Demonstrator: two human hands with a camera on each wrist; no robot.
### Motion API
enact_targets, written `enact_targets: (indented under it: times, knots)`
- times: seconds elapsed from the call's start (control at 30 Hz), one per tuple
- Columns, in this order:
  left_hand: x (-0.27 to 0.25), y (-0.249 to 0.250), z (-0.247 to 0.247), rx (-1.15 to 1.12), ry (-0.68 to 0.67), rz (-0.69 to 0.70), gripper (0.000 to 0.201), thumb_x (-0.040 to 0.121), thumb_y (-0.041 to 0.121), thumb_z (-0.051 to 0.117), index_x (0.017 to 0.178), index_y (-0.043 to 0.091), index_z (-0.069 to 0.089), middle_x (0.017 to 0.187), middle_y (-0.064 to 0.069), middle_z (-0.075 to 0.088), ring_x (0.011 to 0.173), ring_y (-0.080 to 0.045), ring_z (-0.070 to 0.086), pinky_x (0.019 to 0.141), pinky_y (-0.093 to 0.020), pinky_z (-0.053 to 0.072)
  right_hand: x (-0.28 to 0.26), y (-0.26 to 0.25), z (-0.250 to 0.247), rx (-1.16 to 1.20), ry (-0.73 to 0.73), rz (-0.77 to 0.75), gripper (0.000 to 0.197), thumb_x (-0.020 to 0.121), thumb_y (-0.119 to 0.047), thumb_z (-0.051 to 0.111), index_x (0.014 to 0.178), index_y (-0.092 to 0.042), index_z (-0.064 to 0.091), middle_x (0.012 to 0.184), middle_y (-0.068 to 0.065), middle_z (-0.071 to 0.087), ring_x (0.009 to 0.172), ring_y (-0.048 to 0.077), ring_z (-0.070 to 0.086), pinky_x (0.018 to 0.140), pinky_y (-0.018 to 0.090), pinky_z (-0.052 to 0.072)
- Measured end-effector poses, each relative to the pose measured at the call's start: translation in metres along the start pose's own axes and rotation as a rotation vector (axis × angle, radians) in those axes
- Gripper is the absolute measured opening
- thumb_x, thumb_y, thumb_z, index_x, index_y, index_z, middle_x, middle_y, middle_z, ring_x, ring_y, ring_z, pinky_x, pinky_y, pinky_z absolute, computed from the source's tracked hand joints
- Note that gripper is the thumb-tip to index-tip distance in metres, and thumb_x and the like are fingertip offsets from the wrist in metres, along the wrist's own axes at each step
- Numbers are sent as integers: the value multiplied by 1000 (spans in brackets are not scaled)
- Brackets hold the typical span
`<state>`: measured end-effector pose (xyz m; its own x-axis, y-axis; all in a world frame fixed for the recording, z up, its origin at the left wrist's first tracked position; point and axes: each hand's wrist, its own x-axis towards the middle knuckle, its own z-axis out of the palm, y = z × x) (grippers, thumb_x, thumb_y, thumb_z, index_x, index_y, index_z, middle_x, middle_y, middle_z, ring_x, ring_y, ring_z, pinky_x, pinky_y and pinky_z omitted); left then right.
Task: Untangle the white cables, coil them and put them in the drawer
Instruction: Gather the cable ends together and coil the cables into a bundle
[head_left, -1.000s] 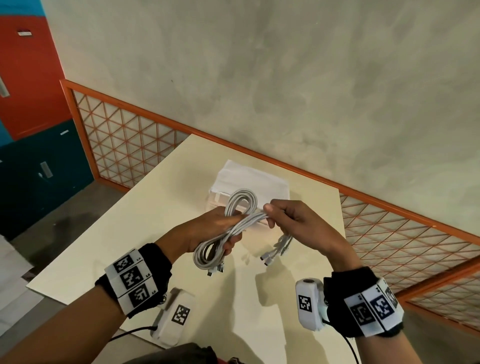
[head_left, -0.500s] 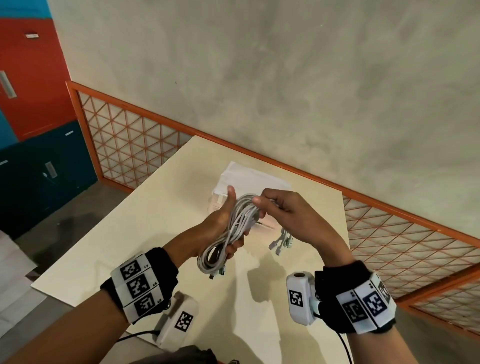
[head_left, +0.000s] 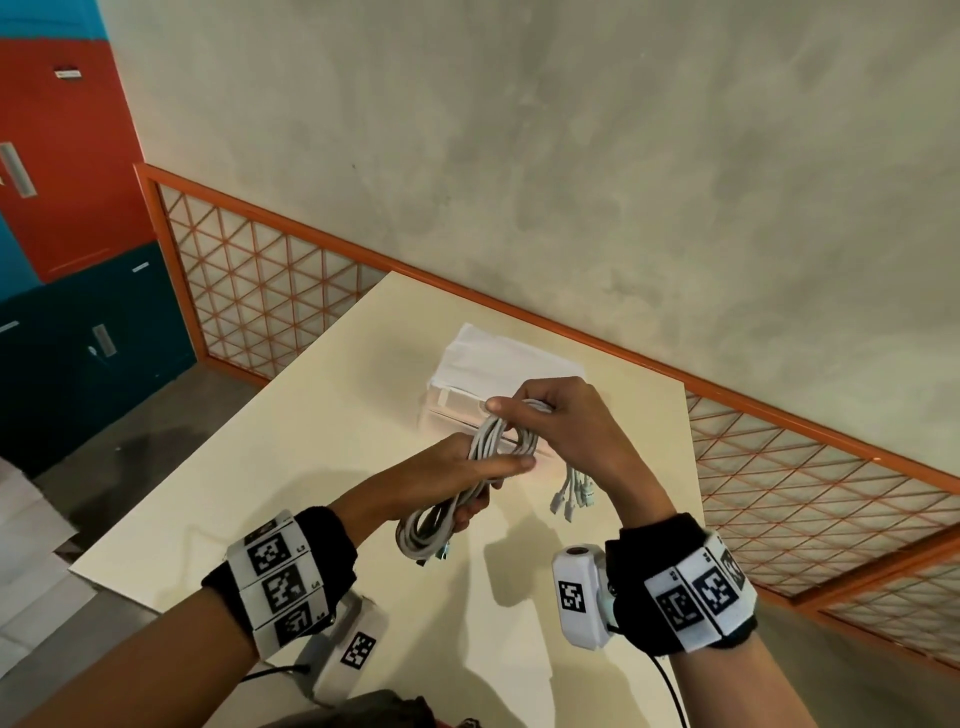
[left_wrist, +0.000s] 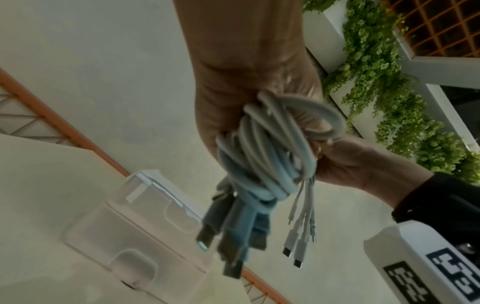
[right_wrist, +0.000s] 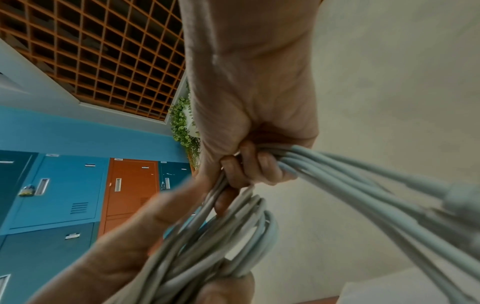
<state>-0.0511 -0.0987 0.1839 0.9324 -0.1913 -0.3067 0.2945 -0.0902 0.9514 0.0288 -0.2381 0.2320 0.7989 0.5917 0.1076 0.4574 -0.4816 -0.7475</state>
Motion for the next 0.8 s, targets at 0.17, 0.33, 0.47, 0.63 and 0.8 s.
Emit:
enact_targets:
  times: [0.17, 0.33, 0.47, 0.63, 0.8]
  knots:
    - [5, -5, 1, 13, 54, 32, 37, 92, 38, 36, 70, 10, 45, 46, -3, 49, 40, -19, 41, 51, -28, 38, -1, 0, 3, 28, 40, 20, 33, 80, -42, 70, 64, -13, 69, 55, -5, 62, 52, 3, 52, 55, 19, 38]
    - [6, -2, -3, -9, 91, 89, 37, 95, 32, 35, 70, 8, 49, 46, -4, 49, 38, -19, 41, 50, -29, 38, -5, 1, 2, 100, 68, 18, 33, 93, -44, 49, 86, -12, 51, 58, 2, 50, 55, 14, 41, 56, 26, 34]
    - [4, -3, -9, -17, 155, 141, 40, 97, 31, 35, 68, 7, 49, 44, -3, 50, 38, -20, 43, 48, -26, 39, -9, 14, -8, 205, 32, 35, 23, 96, -37, 48, 90, -14, 49, 57, 1, 47, 57, 16, 39, 57, 28, 34]
    - [4, 1, -10, -95, 263, 251, 41, 99, 30, 36, 66, 7, 47, 47, -4, 48, 39, -19, 44, 45, -24, 40, -12, 22, 15, 267, 151, -42, 15, 101, -21, 39, 97, -11, 49, 69, 1, 49, 62, 11, 45, 62, 22, 42]
    - [13, 0, -8, -102, 438, 405, 50, 97, 37, 42, 64, 2, 54, 44, -9, 52, 41, -22, 52, 49, -26, 45, -12, 8, 56, 291, 399, -41, 9, 99, -12, 44, 96, -5, 49, 76, -1, 56, 64, 3, 54, 60, 13, 44]
